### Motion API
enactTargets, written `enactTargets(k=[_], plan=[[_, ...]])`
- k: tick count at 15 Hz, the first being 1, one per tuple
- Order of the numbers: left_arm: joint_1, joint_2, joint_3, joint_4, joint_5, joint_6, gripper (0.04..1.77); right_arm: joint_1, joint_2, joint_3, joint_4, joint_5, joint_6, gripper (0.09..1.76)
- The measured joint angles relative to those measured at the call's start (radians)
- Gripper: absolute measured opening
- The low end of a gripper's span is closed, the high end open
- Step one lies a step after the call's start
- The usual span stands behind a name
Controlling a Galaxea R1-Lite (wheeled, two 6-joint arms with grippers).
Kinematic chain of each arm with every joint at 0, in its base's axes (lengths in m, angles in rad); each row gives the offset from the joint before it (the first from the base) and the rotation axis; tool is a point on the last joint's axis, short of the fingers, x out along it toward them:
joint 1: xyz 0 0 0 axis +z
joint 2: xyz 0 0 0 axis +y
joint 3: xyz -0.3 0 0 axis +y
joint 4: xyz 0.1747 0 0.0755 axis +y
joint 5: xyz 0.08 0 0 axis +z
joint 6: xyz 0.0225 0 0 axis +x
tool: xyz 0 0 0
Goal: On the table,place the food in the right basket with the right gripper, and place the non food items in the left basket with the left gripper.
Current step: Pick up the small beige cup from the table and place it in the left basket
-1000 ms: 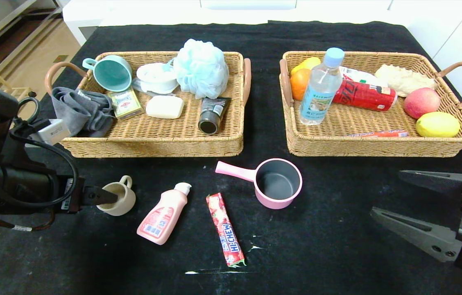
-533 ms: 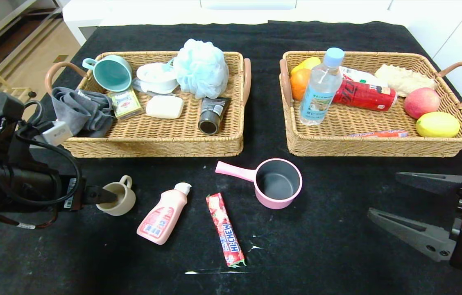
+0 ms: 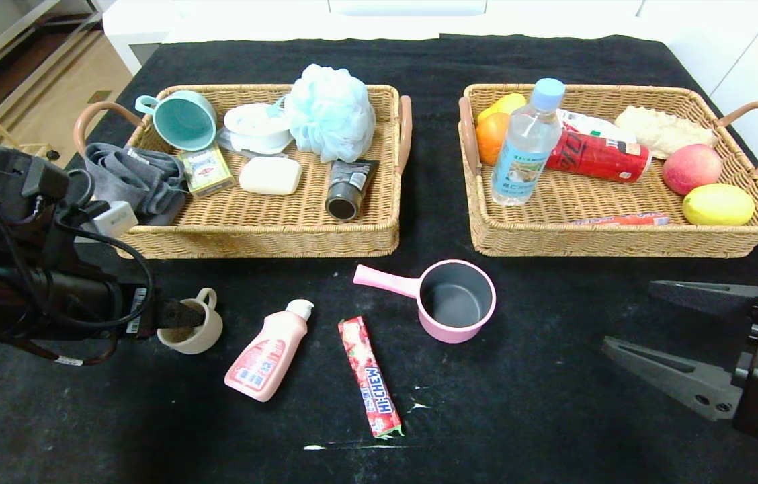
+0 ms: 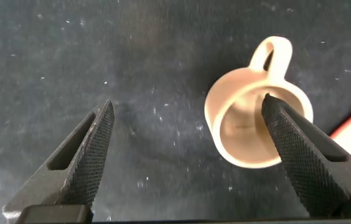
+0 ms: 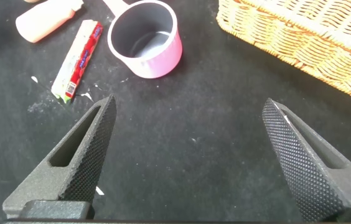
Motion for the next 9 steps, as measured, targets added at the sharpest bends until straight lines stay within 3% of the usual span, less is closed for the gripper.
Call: enactTargets(k=[2, 5, 8, 9], plan=[[0.003, 0.011, 0.004, -0.003, -0.001, 0.000, 1.63, -0.001, 0.000, -0.001, 0.001, 0.000, 0.000, 1.71], [0.003, 0.023, 0.003, -0.004, -0.001, 0.000, 1.14, -0.001, 0.000, -0.001, 0.000, 0.000, 0.000, 1.71], [0.003, 0.036, 0.005, -0.003, -0.001, 0.001, 0.81, -0.002, 0.000, -0.001, 0.001, 0.000, 0.000, 1.71], [0.003, 0.039, 0.005, -0.004, -0.003, 0.001, 0.60, -0.001, -0.001, -0.001, 0.001, 0.000, 0.000, 1.71]])
